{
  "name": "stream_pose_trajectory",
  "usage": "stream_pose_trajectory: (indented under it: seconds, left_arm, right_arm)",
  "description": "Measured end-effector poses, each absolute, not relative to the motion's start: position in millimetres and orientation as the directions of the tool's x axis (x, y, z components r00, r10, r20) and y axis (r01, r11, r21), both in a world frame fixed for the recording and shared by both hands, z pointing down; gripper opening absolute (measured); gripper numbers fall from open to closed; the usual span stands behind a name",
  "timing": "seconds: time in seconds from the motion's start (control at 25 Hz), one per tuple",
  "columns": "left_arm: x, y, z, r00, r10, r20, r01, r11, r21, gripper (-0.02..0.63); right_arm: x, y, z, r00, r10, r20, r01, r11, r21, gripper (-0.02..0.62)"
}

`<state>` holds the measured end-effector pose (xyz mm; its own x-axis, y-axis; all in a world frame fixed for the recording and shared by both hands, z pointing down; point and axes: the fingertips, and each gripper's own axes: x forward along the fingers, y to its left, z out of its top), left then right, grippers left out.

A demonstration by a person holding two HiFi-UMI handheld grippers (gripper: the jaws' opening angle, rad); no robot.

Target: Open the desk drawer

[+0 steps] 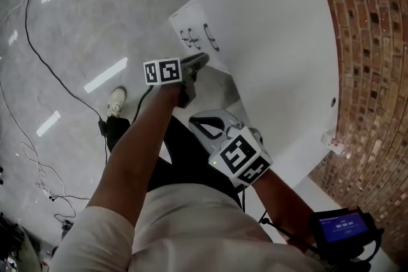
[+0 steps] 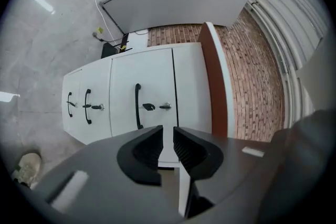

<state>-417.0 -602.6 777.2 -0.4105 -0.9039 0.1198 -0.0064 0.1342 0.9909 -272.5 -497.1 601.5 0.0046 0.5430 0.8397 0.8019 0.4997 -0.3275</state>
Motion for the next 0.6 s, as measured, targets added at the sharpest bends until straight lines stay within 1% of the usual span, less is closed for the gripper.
stream_pose_trajectory:
  seconds: [0.28, 0.6]
  left_arm:
    - [-440, -623, 833, -0.432, -0.886, 0.168, 0.044, 0.165, 0.985, 0.08]
    - [-451, -641, 856, -0.441, -0.886, 0.146, 0.062, 0.132, 0.989, 0.083]
  right_arm:
    - [-279, -519, 630, 0.041, 0.531, 0.846, 0.796, 0.494, -0.349, 0.003]
    - [-278, -524, 653, 0.073, 0.536, 0.841, 0.79, 0.483, -0.377, 0.003]
